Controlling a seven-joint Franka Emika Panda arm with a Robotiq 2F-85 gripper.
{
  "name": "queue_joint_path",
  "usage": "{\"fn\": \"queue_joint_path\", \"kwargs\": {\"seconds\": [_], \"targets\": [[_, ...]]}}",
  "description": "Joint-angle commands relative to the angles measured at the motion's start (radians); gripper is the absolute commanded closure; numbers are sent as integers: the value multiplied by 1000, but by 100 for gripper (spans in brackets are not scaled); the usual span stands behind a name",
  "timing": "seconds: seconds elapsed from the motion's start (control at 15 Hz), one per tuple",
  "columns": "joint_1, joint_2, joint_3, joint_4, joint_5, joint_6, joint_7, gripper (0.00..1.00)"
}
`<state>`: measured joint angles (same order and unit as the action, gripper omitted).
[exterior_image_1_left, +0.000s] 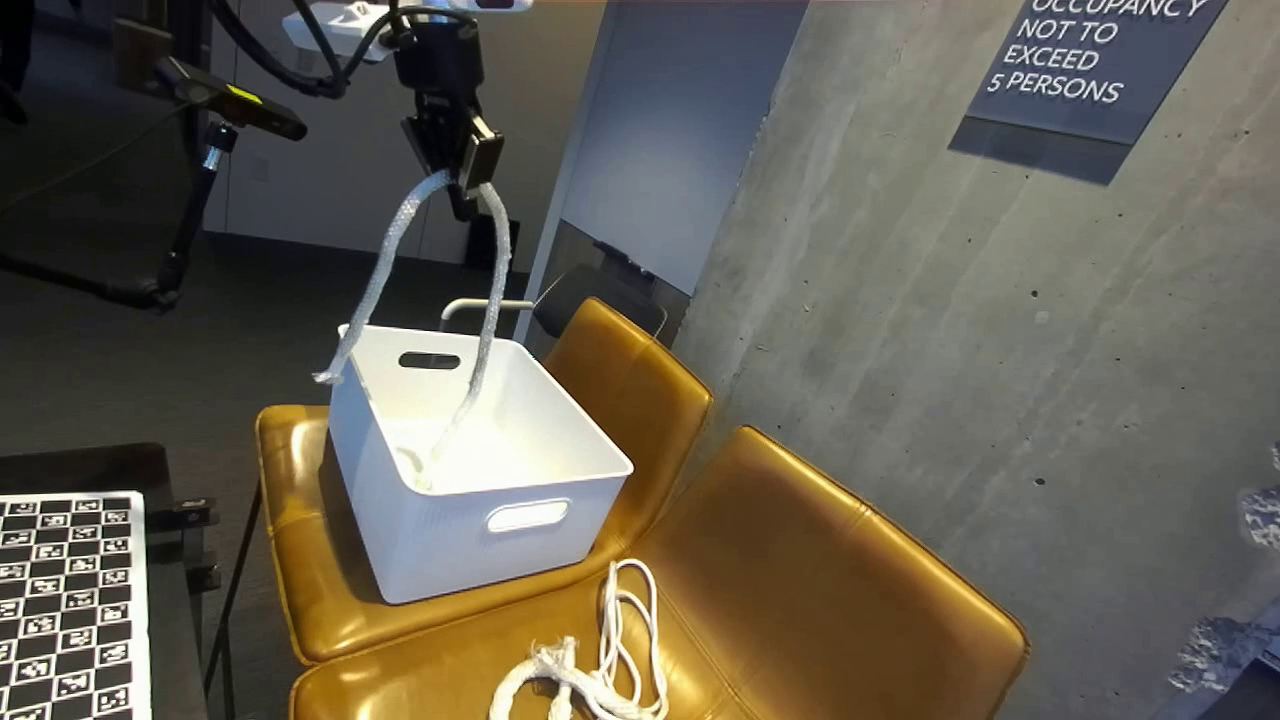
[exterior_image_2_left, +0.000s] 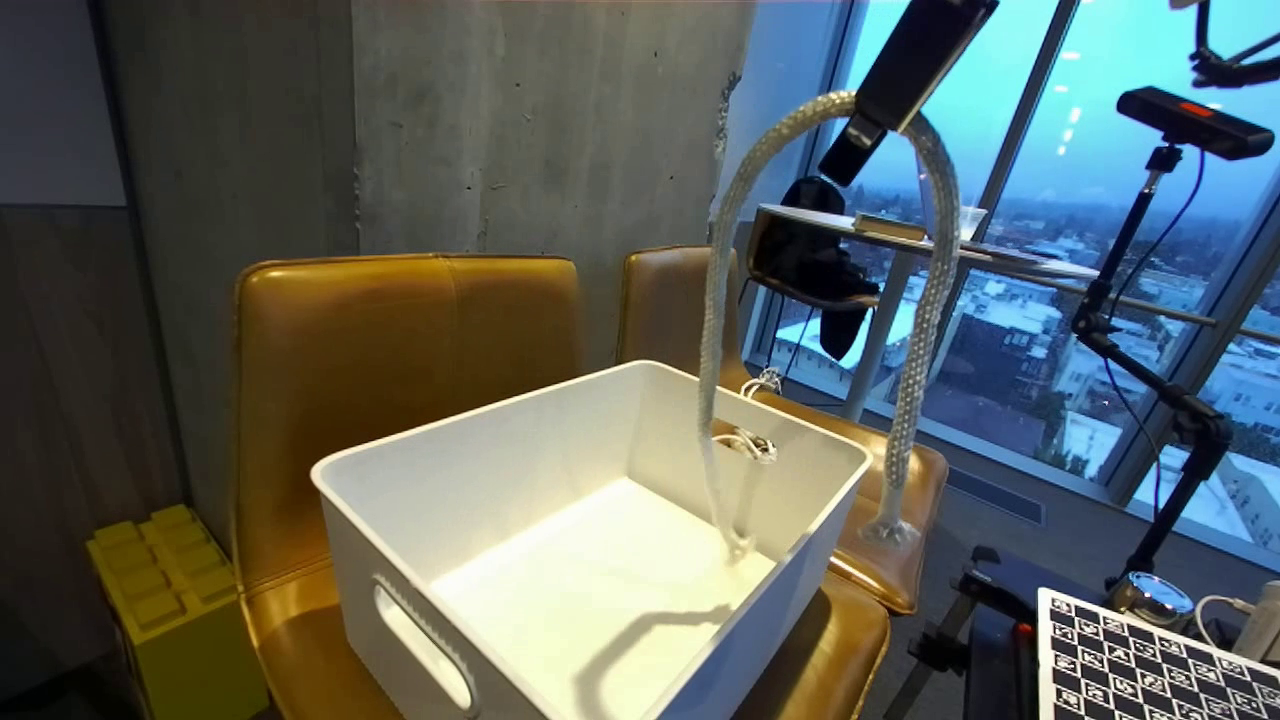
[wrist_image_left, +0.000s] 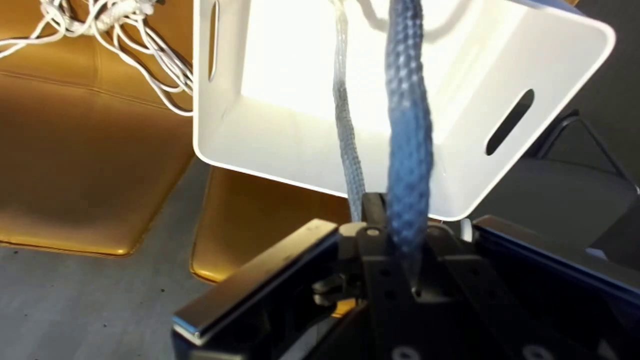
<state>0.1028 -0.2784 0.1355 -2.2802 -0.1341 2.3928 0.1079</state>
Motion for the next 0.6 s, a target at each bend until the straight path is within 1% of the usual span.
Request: {"fn": "queue_joint_path", "kwargs": {"seconds": [0.0, 0.33, 0.53], "targets": [[-46, 18, -38, 26, -9, 22, -26, 99], [-93, 123, -75, 174, -1, 13, -19, 99], [-104, 208, -87, 241, -4, 47, -12, 99]]}}
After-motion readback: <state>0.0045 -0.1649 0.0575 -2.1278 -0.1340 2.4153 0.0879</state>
